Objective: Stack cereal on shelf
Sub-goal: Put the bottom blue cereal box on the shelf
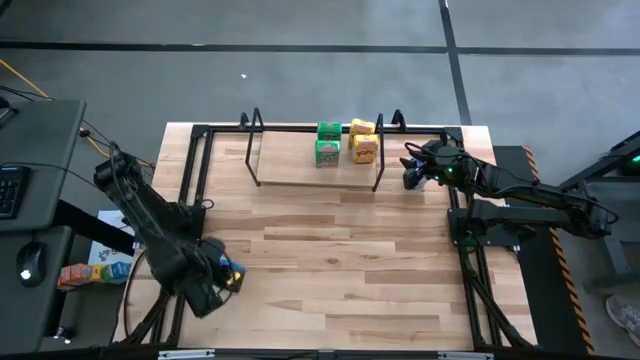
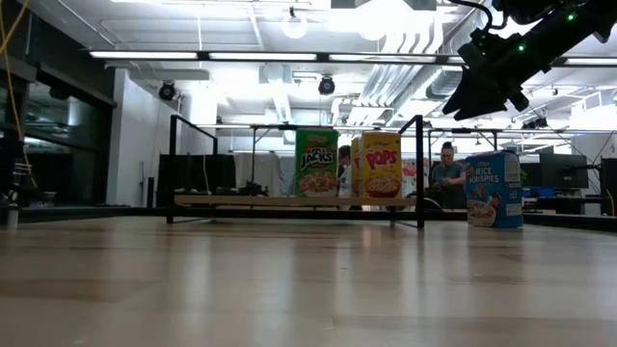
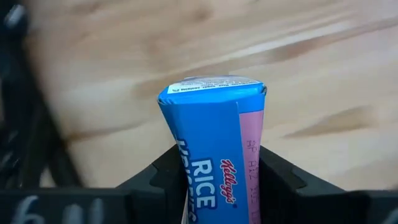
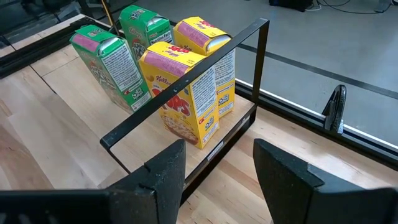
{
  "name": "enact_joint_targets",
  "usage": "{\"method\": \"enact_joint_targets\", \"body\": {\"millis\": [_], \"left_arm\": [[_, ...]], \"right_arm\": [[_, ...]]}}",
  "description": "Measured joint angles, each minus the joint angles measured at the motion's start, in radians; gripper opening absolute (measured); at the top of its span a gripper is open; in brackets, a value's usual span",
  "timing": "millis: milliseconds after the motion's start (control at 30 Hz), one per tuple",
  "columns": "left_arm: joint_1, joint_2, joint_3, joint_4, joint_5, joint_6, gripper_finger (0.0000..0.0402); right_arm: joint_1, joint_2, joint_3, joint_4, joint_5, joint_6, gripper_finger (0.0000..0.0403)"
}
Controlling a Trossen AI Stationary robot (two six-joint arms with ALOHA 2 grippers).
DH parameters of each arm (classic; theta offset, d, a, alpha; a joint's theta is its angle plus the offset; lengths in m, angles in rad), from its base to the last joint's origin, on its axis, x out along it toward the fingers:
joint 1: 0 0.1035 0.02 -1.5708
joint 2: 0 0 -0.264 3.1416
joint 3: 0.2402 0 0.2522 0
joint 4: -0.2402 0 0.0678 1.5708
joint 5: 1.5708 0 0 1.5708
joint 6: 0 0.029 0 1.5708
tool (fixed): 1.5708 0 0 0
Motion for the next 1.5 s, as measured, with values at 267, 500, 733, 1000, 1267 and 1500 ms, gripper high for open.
{"method": "enact_joint_targets", "body": {"millis": [267, 500, 733, 1000, 1267, 1500], "left_arm": [[0.238, -0.21, 0.092, -0.069, -0.315, 0.489, 0.0133], [0.7, -0.248, 0.216, -0.024, -0.336, 1.223, 0.0133], [1.167, -0.147, 0.314, 0.205, -0.061, 1.886, 0.0133], [1.443, 0.138, 0.446, 0.061, 0.138, 2.297, 0.0133], [1.512, 0.323, 0.56, 0.047, 0.099, 2.667, 0.0133], [1.515, 0.393, 0.586, -0.033, -0.009, 2.812, 0.0133]], "right_arm": [[0.0, 0.0, 0.0, 0.0, 0.0, 0.0, 0.0181], [0.0, 0.0, 0.0, 0.008, 0.0, 0.002, 0.0181], [0.0, 0.008, 0.0, 0.008, 0.0, 0.006, 0.0181], [-0.001, 0.044, 0.0, 0.035, 0.003, -0.004, 0.0181], [-0.001, 0.052, 0.0, 0.046, 0.003, -0.074, 0.0181], [-0.001, 0.051, 0.0, 0.045, -0.002, -0.074, 0.0181]]}}
